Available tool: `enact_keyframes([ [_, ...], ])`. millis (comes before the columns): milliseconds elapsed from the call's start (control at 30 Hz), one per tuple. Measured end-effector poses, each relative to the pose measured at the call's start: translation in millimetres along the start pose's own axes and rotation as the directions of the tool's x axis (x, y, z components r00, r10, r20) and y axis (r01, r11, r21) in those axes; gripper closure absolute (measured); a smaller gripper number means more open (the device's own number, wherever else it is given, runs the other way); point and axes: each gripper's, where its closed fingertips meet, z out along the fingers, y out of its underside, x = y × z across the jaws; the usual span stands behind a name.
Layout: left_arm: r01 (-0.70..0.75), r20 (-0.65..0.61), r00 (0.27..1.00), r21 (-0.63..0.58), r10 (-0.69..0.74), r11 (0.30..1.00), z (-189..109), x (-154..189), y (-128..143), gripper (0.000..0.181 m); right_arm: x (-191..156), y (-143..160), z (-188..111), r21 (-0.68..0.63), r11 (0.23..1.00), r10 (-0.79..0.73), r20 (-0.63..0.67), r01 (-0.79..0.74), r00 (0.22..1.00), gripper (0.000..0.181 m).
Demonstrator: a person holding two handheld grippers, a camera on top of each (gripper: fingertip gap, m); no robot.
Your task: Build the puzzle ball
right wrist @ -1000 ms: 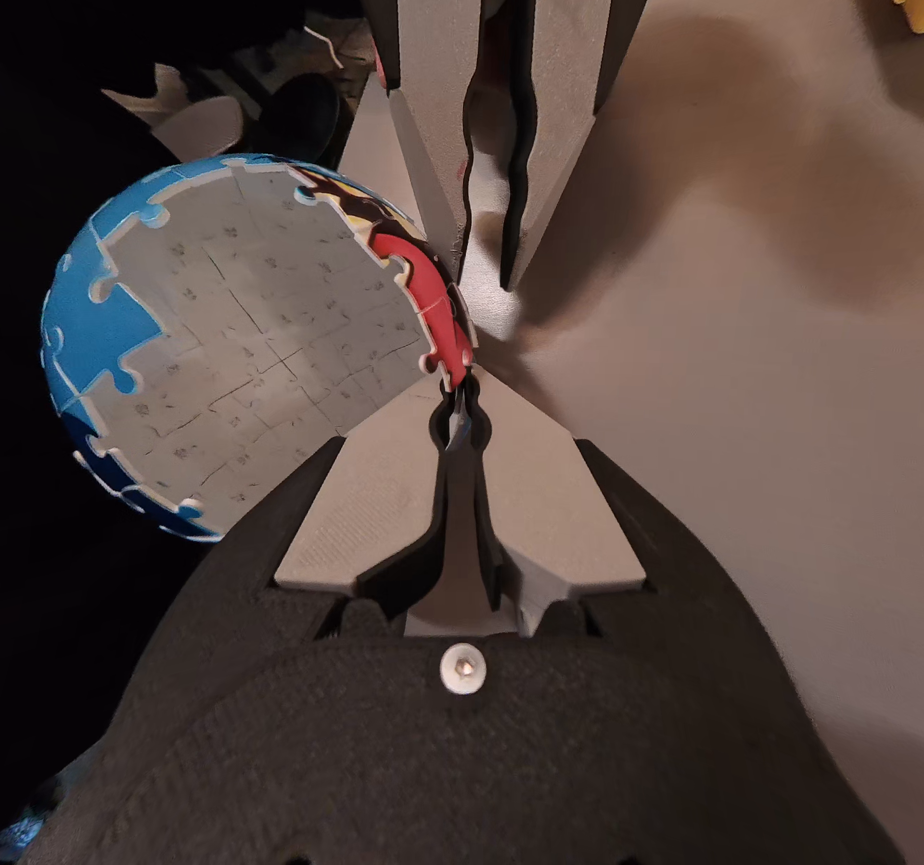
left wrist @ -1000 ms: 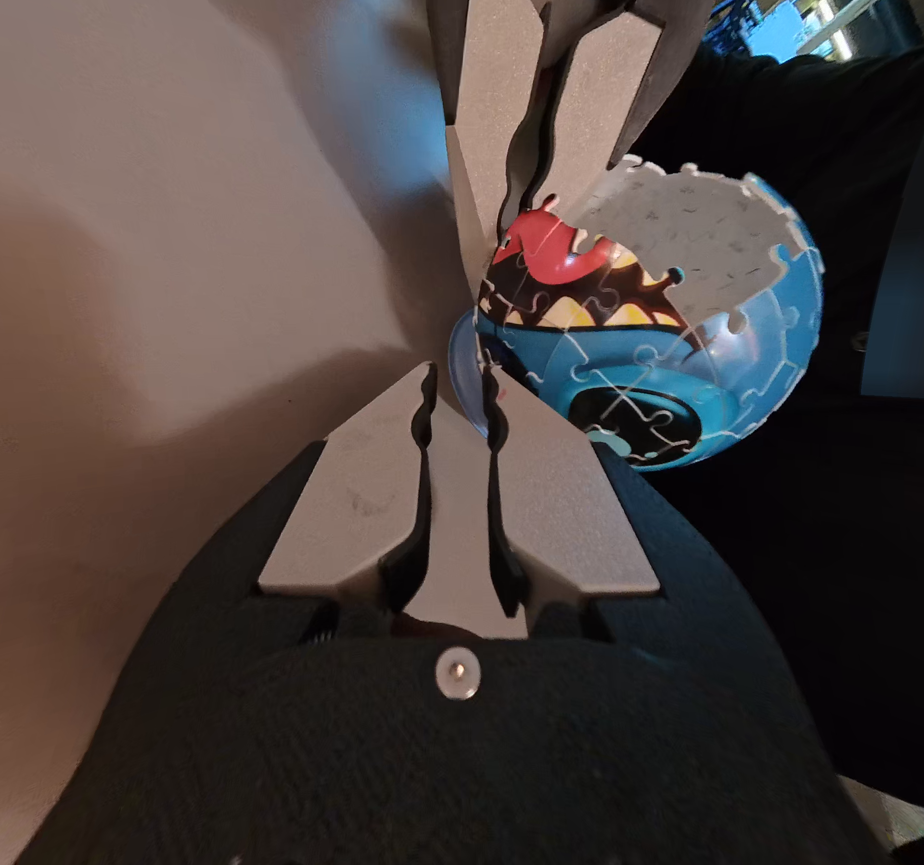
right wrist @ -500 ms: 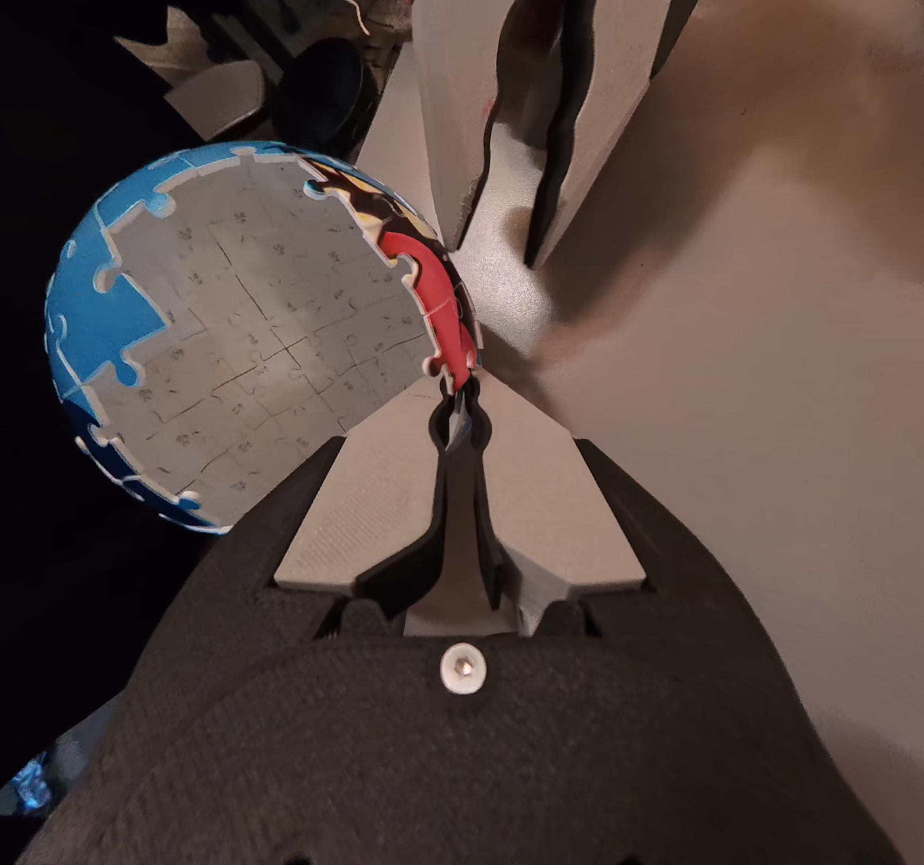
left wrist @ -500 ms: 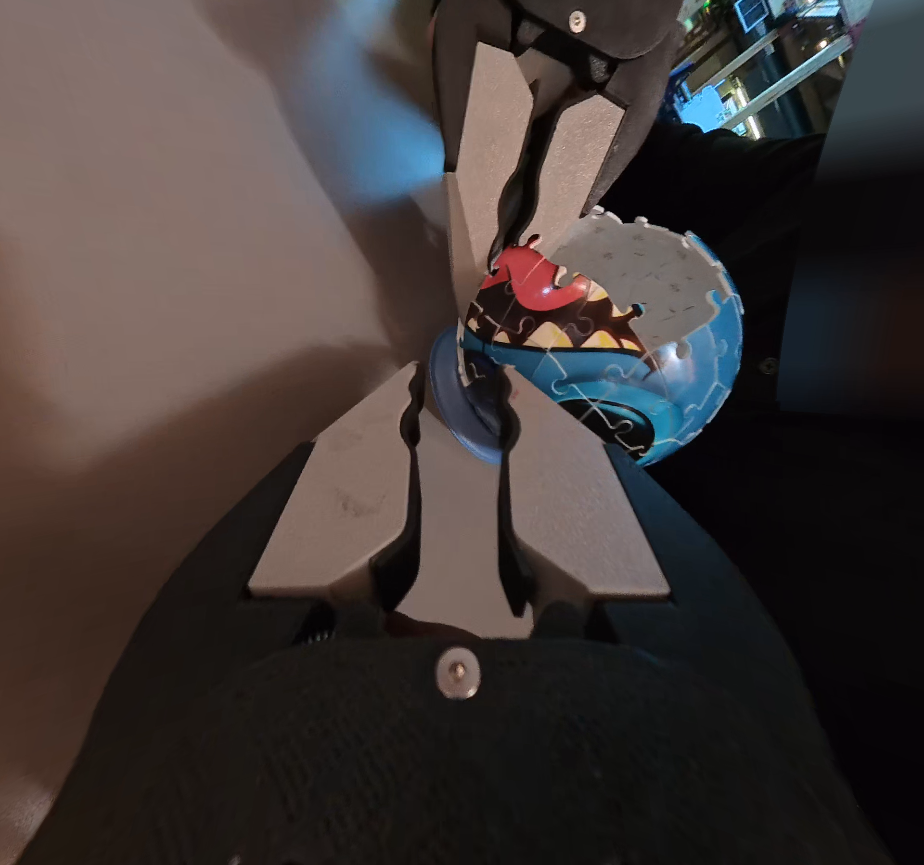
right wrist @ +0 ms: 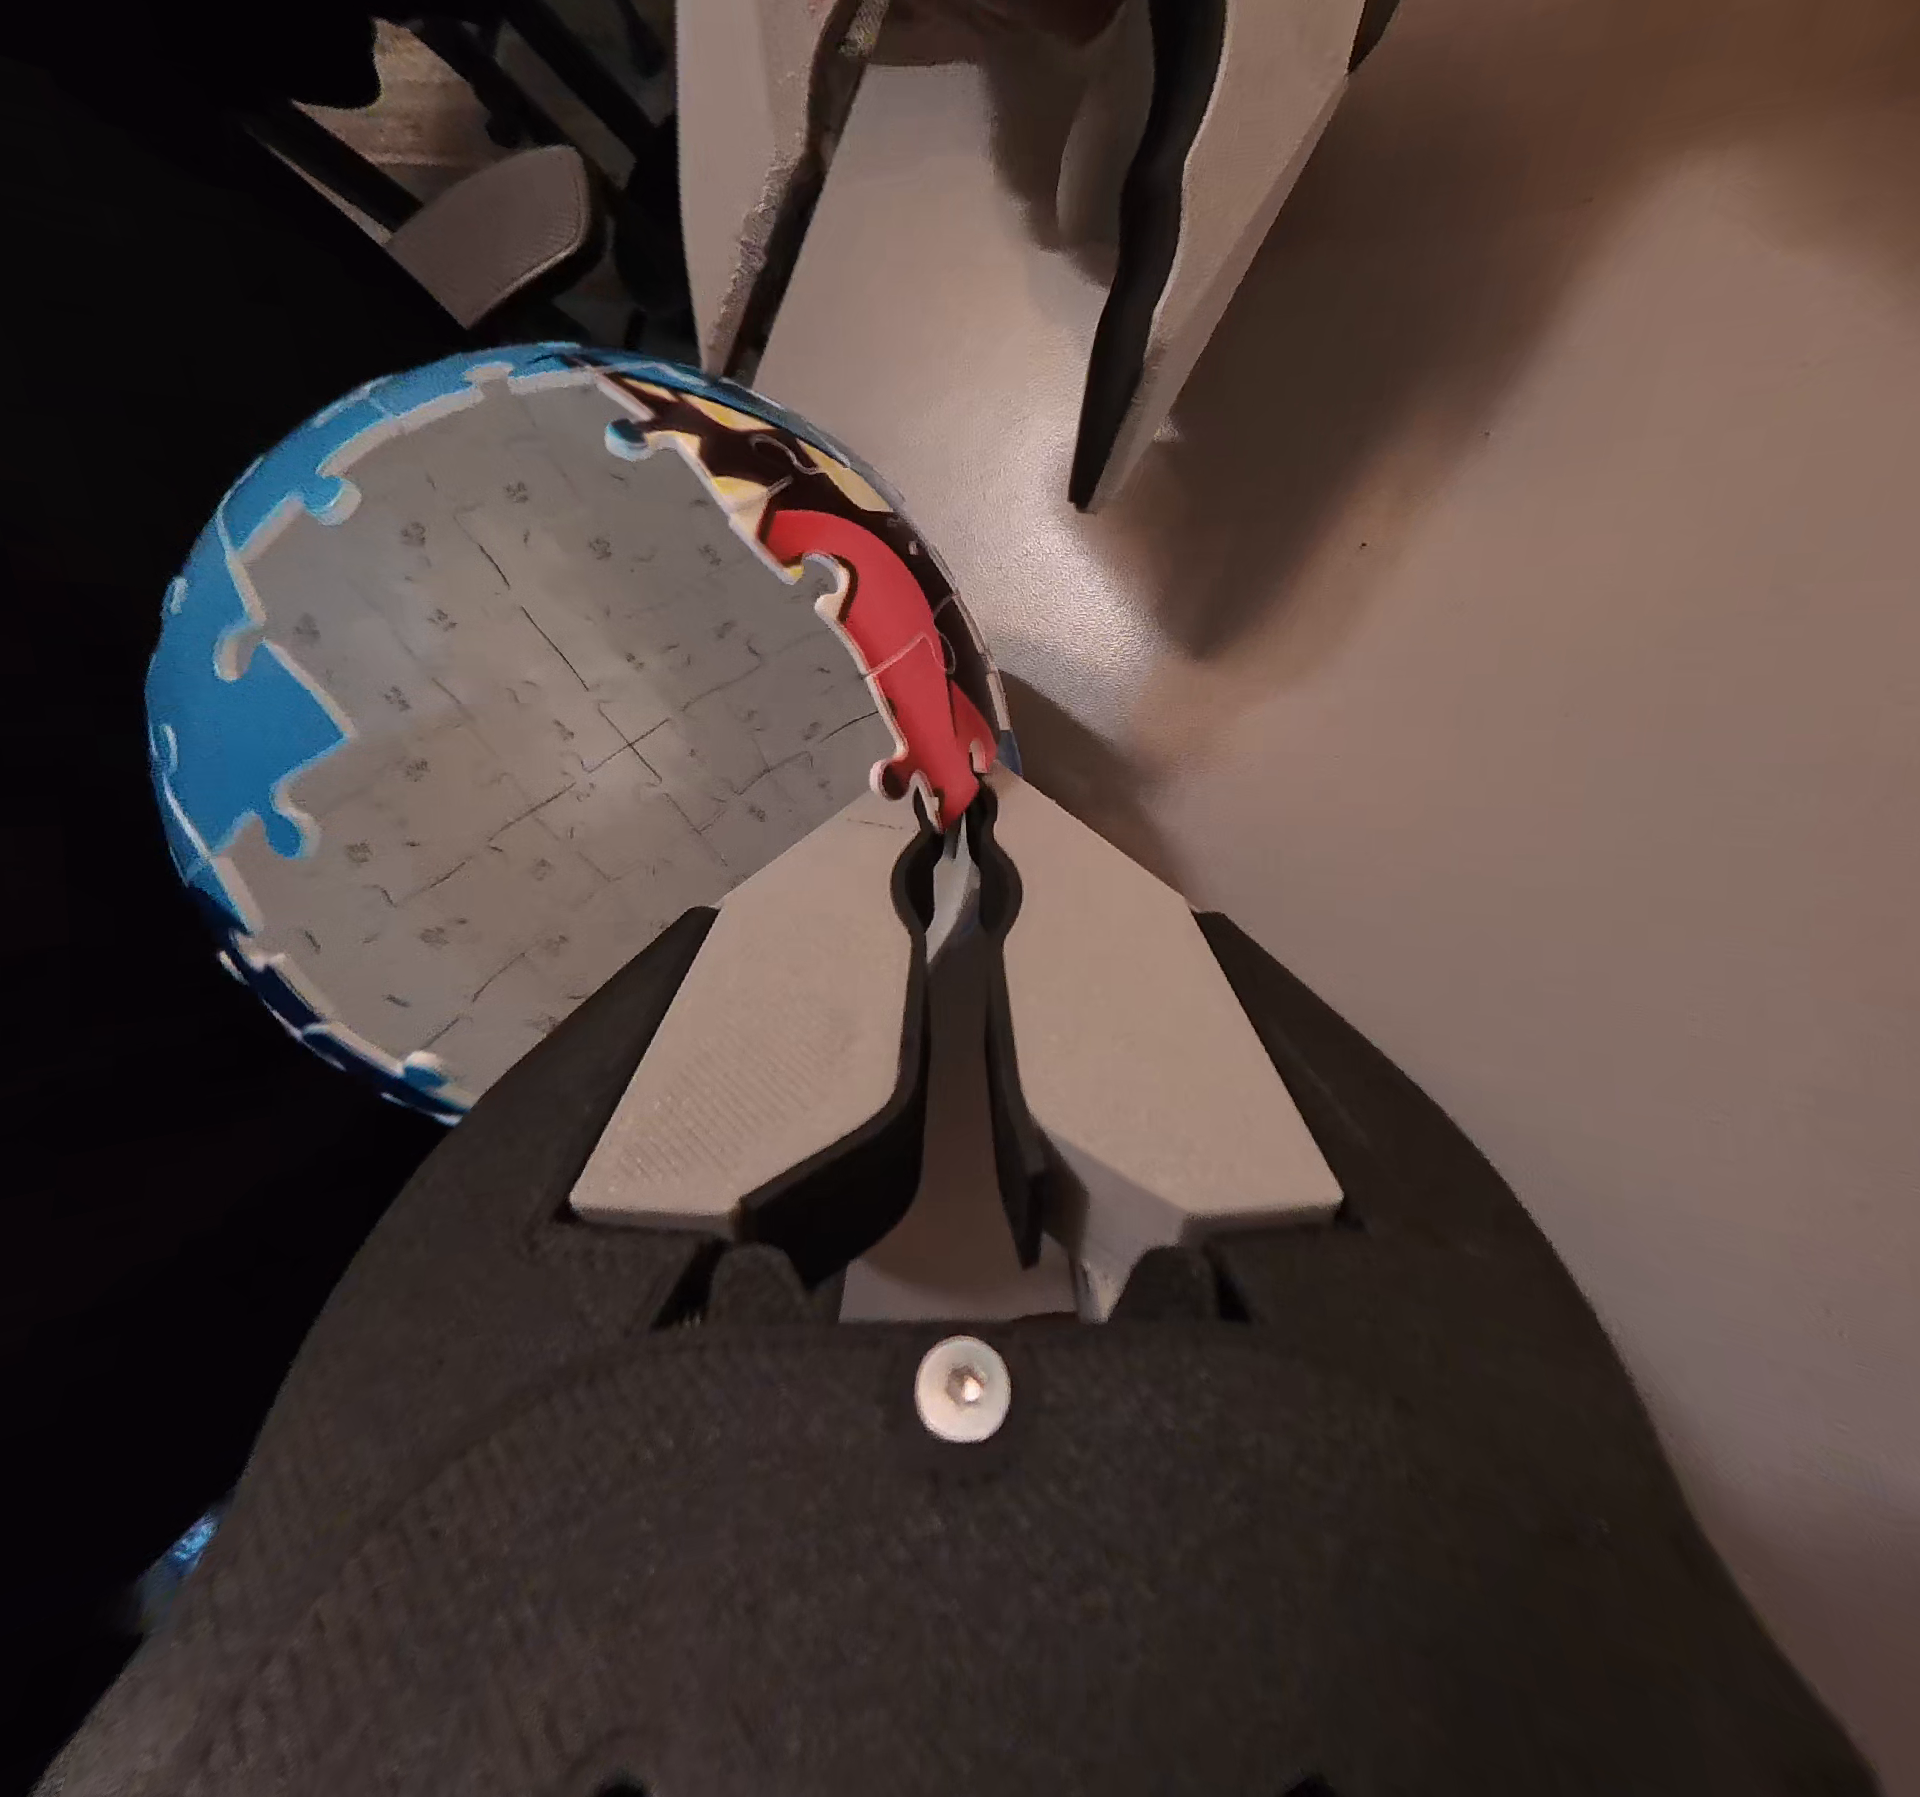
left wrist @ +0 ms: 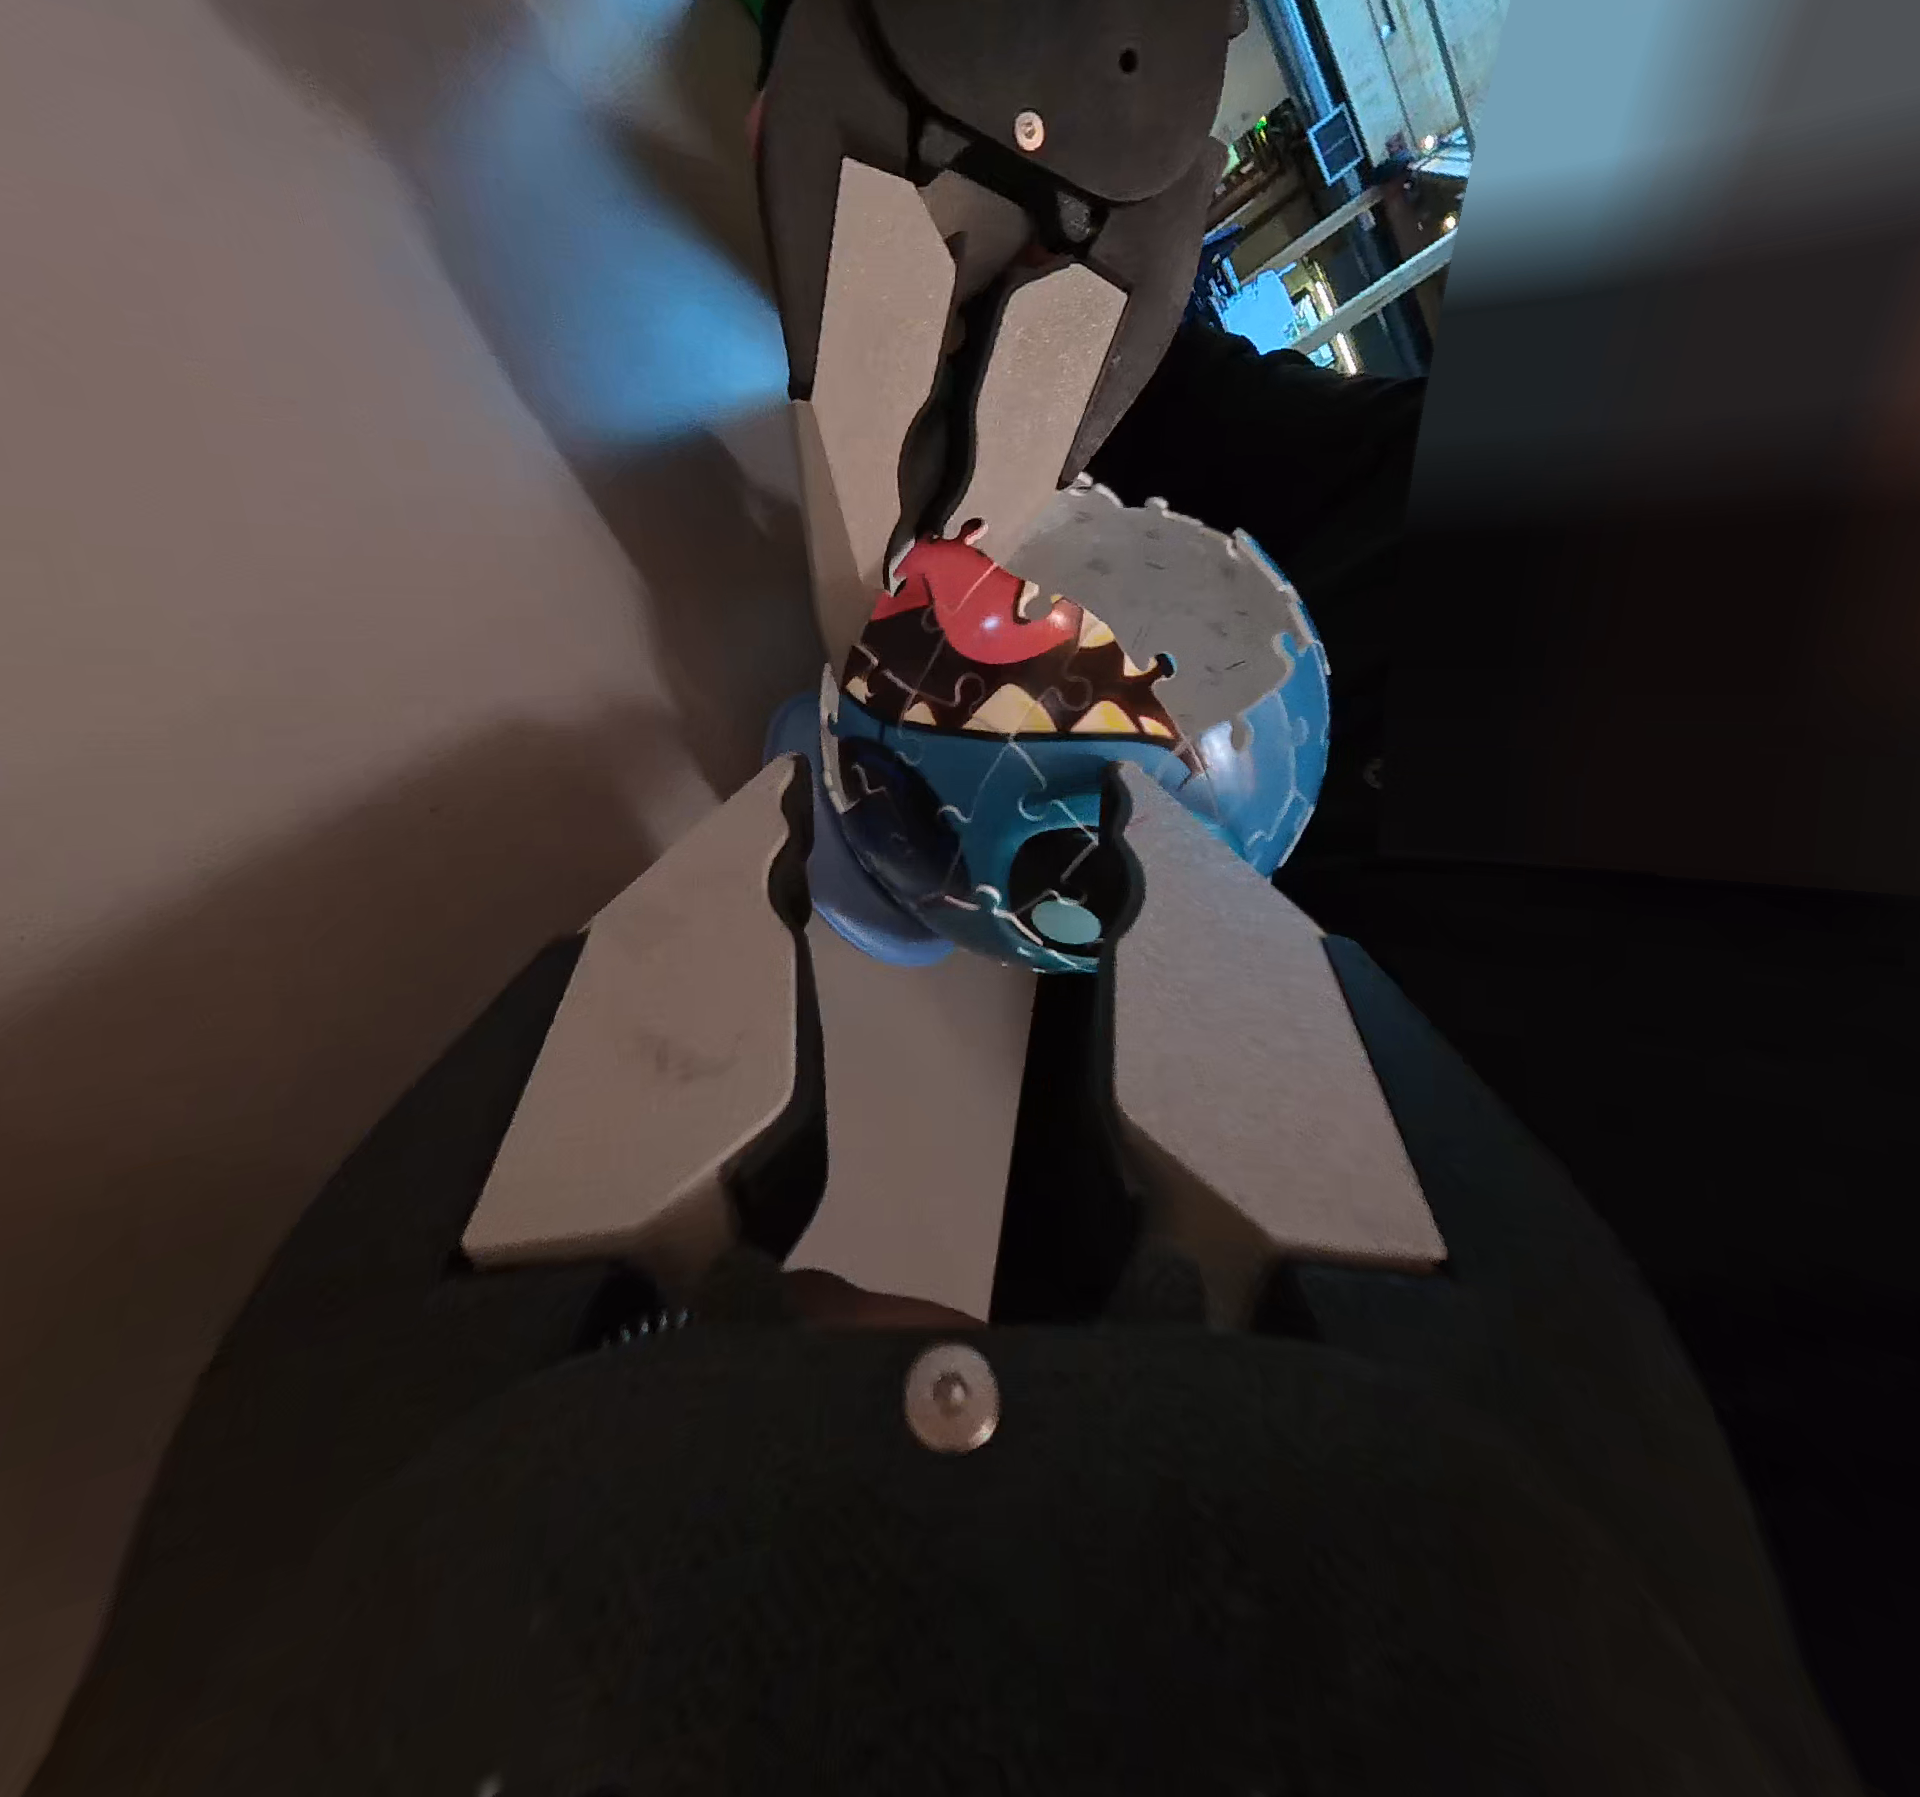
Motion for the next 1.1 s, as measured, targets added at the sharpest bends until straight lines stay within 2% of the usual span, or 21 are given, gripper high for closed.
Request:
enact_keyframes([
  [233, -0.004, -0.054, 0.999, -0.023, 0.003, 1.000, 2.7, 9.9, 2.1, 0.127, -0.5, -3.6, 0.5, 0.024, 0.999, -0.033, 0.001, 0.033, 0.999, 0.181],
  [433, -0.019, -0.123, 0.992, 0.000, 0.019, 1.000, 1.6, 21.1, 1.4, 0.133, 2.5, -5.8, 1.9, 0.031, 0.996, -0.085, -0.055, 0.087, 0.995, 0.181],
  [533, 0.000, -0.107, 0.994, -0.011, -0.001, 1.000, 1.7, 13.5, 4.8, 0.133, 2.8, -1.7, 1.3, 0.010, 0.996, -0.088, -0.059, 0.088, 0.994, 0.181],
  [700, -0.011, -0.092, 0.996, 0.025, 0.013, 1.000, -9.2, 13.1, 6.1, 0.133, 4.7, 8.5, -25.5, -0.003, 0.998, -0.066, -0.063, 0.066, 0.996, 0.172],
  [867, -0.068, -0.017, 0.997, 0.081, 0.069, 0.994, -21.4, 11.1, 16.2, 0.133, 11.0, 12.3, -60.1, 0.094, 0.994, -0.052, -0.096, 0.061, 0.994, 0.165],
  [933, -0.121, 0.066, 0.991, 0.101, 0.114, 0.988, -26.0, 5.6, 25.9, 0.132, 8.4, 14.8, -71.8, 0.157, 0.984, -0.071, -0.091, 0.084, 0.993, 0.159],
  [1033, -0.270, 0.227, 0.942, 0.075, 0.247, 0.960, -29.2, -0.4, 45.0, 0.116, -22.7, 23.5, -81.6, 0.256, 0.953, -0.169, 0.009, 0.161, 0.986, 0.147],
  [1100, -0.331, 0.250, 0.919, 0.075, 0.303, 0.941, -26.4, 9.5, 49.5, 0.105, -40.7, 28.7, -81.3, 0.335, 0.923, -0.211, 0.025, 0.191, 0.977, 0.142],
])
